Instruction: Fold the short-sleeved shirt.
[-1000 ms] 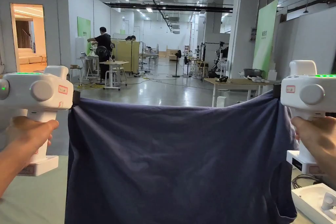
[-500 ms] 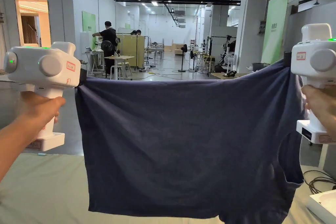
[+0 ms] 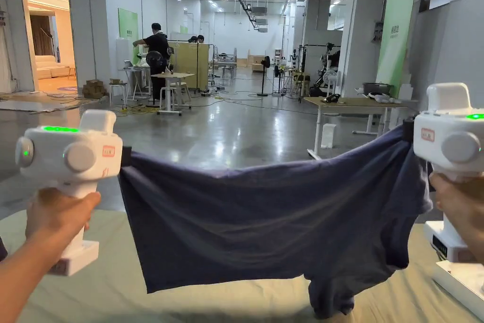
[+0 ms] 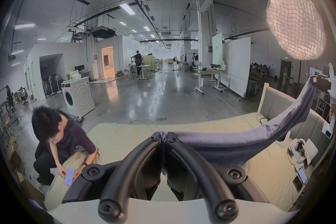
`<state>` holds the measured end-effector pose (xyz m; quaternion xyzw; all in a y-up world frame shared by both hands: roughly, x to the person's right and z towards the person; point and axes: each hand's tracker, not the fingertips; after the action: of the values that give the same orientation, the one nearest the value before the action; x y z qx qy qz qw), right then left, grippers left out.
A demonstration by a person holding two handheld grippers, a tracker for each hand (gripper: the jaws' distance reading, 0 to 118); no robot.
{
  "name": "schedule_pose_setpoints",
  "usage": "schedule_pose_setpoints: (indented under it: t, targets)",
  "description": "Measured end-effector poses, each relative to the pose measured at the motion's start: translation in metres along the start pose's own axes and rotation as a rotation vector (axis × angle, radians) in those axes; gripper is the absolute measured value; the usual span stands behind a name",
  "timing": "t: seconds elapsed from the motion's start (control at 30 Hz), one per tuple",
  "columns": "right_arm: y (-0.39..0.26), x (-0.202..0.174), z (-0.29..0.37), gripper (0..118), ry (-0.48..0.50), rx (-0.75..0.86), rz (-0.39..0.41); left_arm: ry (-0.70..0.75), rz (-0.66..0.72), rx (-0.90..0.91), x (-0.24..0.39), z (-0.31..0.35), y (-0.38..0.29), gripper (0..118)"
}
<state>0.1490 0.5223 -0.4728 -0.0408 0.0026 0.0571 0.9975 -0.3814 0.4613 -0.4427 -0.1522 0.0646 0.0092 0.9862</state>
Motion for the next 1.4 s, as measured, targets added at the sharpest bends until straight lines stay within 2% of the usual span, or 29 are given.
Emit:
schedule_pose_setpoints:
  t: [0.1, 0.37, 0.6, 0.83, 1.07, 1.13, 1.23, 1.4]
  targets:
    - [-0.036, -0.005, 0.034, 0, 0.002, -0.024, 0.042, -0.008, 0.003, -0.03, -0.001, 0.022, -0.05, 5]
    - [-0.137, 0.009, 0.123, 0, -0.003, -0.111, 0.04, -0.046, 0.102, -0.101, -0.016, 0.098, -0.174, 5]
    - [-0.232, 0.014, 0.196, 0, 0.002, -0.252, 0.099, -0.077, 0.158, -0.226, -0.04, 0.148, -0.283, 5]
    - [-0.313, 0.017, 0.249, 0, 0.015, -0.398, 0.058, -0.085, 0.168, -0.374, -0.041, 0.189, -0.367, 5]
    - [-0.375, 0.019, 0.27, 0, 0.014, -0.58, 0.035, -0.082, 0.137, -0.593, -0.036, 0.186, -0.423, 5]
    - [-0.391, 0.018, 0.27, 0, 0.004, -0.636, 0.062, -0.099, 0.14, -0.674, -0.031, 0.18, -0.438, 5]
    - [-0.413, 0.013, 0.265, 0, 0.012, -0.716, 0.1, -0.093, 0.123, -0.724, -0.029, 0.173, -0.457, 5]
    - [-0.422, 0.006, 0.256, 0, 0.001, -0.783, 0.106, -0.089, 0.139, -0.726, -0.028, 0.174, -0.461, 7]
